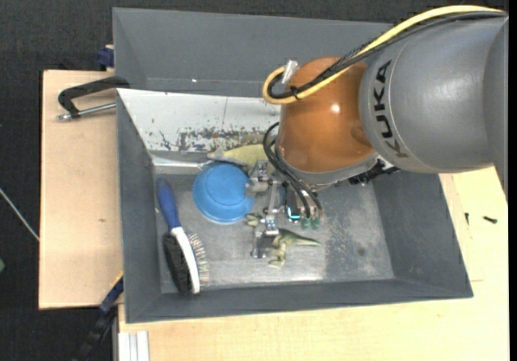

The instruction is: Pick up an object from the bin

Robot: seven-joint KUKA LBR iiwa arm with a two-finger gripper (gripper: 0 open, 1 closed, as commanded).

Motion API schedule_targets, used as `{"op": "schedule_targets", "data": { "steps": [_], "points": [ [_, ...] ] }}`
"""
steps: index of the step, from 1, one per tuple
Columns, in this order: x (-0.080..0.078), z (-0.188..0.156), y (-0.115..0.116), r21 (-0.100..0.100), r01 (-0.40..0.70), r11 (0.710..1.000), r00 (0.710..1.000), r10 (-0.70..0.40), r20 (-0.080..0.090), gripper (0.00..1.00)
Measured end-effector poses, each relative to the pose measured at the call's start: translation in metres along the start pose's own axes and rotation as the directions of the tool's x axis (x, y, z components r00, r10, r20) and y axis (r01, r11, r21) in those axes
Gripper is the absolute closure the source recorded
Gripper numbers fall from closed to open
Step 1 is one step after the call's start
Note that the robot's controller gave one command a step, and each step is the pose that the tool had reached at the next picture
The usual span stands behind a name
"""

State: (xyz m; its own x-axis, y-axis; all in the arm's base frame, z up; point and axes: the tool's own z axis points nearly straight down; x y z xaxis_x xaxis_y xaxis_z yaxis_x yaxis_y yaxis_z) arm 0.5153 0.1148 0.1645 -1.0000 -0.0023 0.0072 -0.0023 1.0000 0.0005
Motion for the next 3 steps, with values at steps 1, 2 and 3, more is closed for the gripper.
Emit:
{"op": "schedule_targets", "data": {
  "steps": [1,2,3],
  "points": [
    [0.0,0.095,-0.085,-0.001,0.037,0.999,0.999,-0.037,0.013,0.0],
    [0.011,0.063,-0.049,-0.004,-0.124,0.992,0.992,0.124,0.013,0.0],
    [0.017,0.064,-0.052,-0.004,-0.395,0.919,0.919,0.395,0.006,0.0]
  ]
}}
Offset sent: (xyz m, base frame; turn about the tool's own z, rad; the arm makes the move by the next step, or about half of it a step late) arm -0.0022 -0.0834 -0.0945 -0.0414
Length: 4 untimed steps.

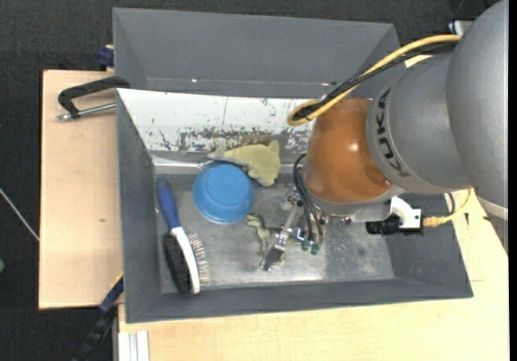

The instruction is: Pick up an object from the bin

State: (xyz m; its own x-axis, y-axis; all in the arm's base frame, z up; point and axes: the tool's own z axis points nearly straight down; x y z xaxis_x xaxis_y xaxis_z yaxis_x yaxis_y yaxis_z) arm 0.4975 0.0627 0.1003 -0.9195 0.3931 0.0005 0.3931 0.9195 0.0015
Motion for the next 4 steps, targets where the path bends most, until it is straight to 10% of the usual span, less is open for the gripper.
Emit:
{"op": "schedule_targets", "data": {
  "steps": [1,2,3,4],
  "points": [
    [-0.003,0.028,-0.017,-0.003,-0.241,0.971,0.971,0.241,-0.002,0.0],
    [-0.003,0.027,-0.015,-0.002,-0.237,0.971,0.971,0.237,0.0,0.0],
    [-0.005,0.025,-0.015,-0.005,-0.24,0.971,0.971,0.24,0.005,1.0],
    [-0.005,0.008,-0.013,-0.003,-0.238,0.971,0.971,0.238,0.004,1.0]
  ]
}}
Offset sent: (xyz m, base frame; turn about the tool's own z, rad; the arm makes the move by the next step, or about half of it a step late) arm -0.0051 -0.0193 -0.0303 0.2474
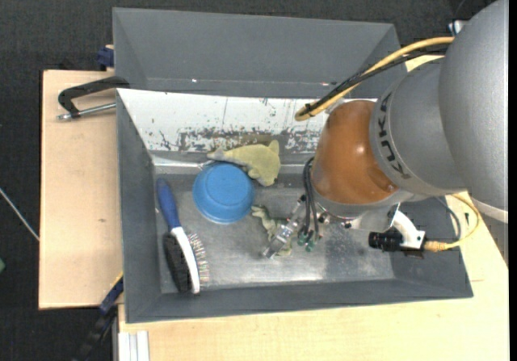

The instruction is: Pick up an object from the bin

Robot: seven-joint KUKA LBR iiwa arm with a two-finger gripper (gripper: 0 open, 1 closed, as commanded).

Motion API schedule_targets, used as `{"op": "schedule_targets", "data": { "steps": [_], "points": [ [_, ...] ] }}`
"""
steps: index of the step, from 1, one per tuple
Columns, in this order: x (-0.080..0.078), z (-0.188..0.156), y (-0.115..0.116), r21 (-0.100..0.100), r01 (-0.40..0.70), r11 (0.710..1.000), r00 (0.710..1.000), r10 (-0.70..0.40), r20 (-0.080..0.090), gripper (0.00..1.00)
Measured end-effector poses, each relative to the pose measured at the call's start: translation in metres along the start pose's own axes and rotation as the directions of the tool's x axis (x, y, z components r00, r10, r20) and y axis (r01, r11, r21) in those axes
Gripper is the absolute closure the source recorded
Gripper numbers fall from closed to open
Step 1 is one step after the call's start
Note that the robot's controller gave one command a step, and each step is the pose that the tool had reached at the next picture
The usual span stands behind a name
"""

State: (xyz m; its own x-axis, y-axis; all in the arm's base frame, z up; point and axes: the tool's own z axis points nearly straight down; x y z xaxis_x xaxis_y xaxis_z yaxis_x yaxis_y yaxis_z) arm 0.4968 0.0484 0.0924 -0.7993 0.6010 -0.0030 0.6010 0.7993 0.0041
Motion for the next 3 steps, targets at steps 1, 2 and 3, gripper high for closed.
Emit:
{"op": "schedule_targets", "data": {
  "steps": [1,2,3],
  "points": [
    [-0.001,-0.03,0.002,0.0,0.002,1.0,1.0,-0.002,0.001,1.0],
    [-0.001,-0.062,0.003,0.0,0.004,1.0,1.0,-0.004,0.001,1.0],
    [-0.002,-0.108,0.005,-0.001,0.007,1.0,1.0,-0.007,0.002,1.0]
  ]
}}
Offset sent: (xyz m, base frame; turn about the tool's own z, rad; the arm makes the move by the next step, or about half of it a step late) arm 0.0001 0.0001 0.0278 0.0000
